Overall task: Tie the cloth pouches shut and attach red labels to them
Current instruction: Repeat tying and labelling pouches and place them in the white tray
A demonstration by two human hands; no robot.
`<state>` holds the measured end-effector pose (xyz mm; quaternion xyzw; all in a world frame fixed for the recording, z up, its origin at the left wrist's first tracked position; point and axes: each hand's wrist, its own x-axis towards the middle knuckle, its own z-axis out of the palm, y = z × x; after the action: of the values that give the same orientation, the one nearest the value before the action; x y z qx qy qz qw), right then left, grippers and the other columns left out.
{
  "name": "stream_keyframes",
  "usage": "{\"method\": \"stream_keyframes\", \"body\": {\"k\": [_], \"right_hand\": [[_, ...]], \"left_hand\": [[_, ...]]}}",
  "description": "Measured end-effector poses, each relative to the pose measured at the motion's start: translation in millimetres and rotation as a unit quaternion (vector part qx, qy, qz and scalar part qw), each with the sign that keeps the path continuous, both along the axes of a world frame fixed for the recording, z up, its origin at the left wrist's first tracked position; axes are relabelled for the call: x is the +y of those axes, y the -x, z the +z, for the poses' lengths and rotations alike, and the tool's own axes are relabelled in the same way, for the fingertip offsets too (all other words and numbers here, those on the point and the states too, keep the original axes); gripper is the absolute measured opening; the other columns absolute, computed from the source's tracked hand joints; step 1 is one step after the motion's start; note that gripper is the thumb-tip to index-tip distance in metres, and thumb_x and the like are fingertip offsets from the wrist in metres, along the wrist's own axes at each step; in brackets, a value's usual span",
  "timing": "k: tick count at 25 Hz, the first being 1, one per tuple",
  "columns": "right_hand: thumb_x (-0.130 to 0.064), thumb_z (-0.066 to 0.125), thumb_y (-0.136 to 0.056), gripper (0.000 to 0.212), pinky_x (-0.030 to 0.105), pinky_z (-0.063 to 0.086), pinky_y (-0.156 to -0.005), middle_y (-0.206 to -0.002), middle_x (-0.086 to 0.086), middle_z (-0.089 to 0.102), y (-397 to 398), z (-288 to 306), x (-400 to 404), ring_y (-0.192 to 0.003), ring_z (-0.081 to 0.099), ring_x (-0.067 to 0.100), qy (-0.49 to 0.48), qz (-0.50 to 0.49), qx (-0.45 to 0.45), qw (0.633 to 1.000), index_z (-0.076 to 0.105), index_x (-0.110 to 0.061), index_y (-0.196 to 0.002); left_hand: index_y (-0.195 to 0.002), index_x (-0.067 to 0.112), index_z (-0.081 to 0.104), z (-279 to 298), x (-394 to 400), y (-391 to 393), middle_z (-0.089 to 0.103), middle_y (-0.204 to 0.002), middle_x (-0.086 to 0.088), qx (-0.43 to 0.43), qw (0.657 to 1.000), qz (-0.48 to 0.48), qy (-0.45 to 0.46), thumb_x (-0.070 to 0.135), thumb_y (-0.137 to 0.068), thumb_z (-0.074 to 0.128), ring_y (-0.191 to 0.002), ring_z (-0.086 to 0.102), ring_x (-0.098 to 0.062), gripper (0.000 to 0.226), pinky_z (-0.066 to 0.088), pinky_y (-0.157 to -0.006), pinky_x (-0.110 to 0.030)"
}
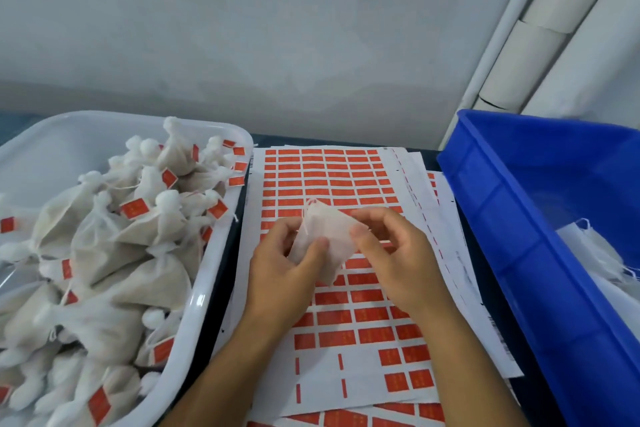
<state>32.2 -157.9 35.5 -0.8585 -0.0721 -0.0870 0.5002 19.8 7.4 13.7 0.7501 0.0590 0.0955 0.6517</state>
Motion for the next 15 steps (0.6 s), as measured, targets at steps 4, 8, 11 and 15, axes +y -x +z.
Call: {"method": "stream_keyframes", "body": {"k": [4, 8, 11, 15], "right_hand": [[-0.063, 0.055, -0.091, 0.038, 0.007, 0.050, -0.085, -0.123, -0.042, 0.054, 7.3, -2.0, -2.9, -0.116, 0.052, -0.015, 0.059, 0.034, -0.004, 0.998, 0.051, -0.054, -0.128], [-0.053, 0.059, -0.098, 0.020, 0.015, 0.057, -0.087, -0.113, -0.032, 0.064, 8.1, -2.4, -3.8, -0.109, 0.060, -0.008, 0.026, 0.039, 0.005, 0.999, 0.063, -0.046, -0.116], [-0.047, 0.059, -0.099, 0.014, 0.012, 0.056, -0.086, -0.107, -0.030, 0.067, 8.7, -2.3, -2.6, -0.108, 0.062, -0.004, 0.003, 0.053, 0.001, 0.999, 0.067, -0.041, -0.109], [-0.040, 0.059, -0.101, 0.009, 0.007, 0.052, -0.082, -0.106, -0.029, 0.067, 9.9, -2.1, 1.1, -0.107, 0.062, -0.004, -0.013, 0.057, -0.005, 0.998, 0.067, -0.042, -0.103]], "left_hand": [[-0.095, 0.038, 0.067, -2.4, -4.5, 5.4, 0.069, -0.089, 0.030, -0.013, 0.996, -0.050, -0.075, 0.044, -0.091, 0.073, -0.085, 0.069, 0.004, 0.010, 0.051, -0.058, -0.007], [-0.091, 0.038, 0.069, -3.2, -7.1, 6.6, 0.070, -0.086, 0.027, -0.027, 0.986, -0.092, -0.137, 0.047, -0.096, 0.065, -0.082, 0.069, 0.000, 0.011, 0.056, -0.063, -0.011], [-0.086, 0.035, 0.071, -5.7, -7.3, 6.1, 0.071, -0.079, 0.020, -0.035, 0.981, -0.123, -0.146, 0.045, -0.101, 0.059, -0.078, 0.069, -0.005, 0.022, 0.058, -0.065, -0.015], [-0.085, 0.033, 0.071, -7.0, -7.6, 6.8, 0.071, -0.078, 0.017, -0.028, 0.977, -0.151, -0.145, 0.040, -0.102, 0.056, -0.076, 0.070, -0.008, 0.024, 0.057, -0.064, -0.015]]}}
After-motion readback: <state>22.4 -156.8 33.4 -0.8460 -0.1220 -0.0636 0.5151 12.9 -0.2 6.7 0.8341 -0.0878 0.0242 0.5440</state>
